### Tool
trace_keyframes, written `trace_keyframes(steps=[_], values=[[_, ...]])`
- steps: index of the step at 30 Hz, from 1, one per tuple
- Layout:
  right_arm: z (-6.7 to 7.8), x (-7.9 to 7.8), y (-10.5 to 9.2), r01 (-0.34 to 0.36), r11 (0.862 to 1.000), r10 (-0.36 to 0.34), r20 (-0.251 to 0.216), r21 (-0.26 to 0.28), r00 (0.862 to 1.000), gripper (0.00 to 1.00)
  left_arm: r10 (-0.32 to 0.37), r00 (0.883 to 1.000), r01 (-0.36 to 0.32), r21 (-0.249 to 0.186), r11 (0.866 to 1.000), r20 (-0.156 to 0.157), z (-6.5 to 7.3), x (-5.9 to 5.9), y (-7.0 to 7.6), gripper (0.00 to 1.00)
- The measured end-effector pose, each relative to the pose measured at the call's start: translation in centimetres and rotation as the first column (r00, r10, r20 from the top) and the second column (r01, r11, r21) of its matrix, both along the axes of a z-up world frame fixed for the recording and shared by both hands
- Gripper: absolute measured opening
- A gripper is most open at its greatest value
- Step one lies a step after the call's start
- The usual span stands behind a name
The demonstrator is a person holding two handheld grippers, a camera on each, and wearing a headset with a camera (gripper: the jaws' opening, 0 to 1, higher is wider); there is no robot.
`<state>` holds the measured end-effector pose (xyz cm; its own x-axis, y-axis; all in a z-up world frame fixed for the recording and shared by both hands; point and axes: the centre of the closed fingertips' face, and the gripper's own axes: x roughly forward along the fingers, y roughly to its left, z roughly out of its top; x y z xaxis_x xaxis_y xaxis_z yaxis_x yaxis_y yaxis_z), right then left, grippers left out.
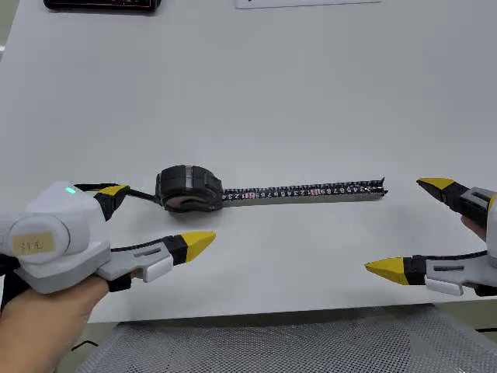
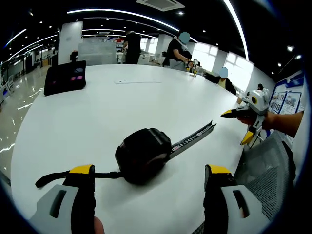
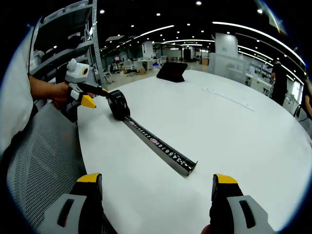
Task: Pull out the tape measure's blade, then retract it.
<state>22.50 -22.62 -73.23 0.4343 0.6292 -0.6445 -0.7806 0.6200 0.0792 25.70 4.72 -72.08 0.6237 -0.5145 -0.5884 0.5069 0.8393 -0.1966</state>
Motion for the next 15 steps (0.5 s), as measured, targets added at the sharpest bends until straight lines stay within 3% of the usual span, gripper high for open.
trace_keyframes(steps=[3, 15], values=[[0.0, 0.1, 0.0, 0.001, 1.0, -0.001, 0.001, 0.002, 1.0, 0.92, -0.01, 1.0, 0.01, -0.001, 1.0, -0.021, -0.4, 0.0, -0.6, 0.89], [0.0, 0.6, -0.1, -0.001, 1.0, 0.001, 0.006, -0.001, 1.0, 0.92, -0.009, 0.999, 0.008, -0.005, 1.0, -0.045, -0.9, 0.5, -1.9, 0.88]])
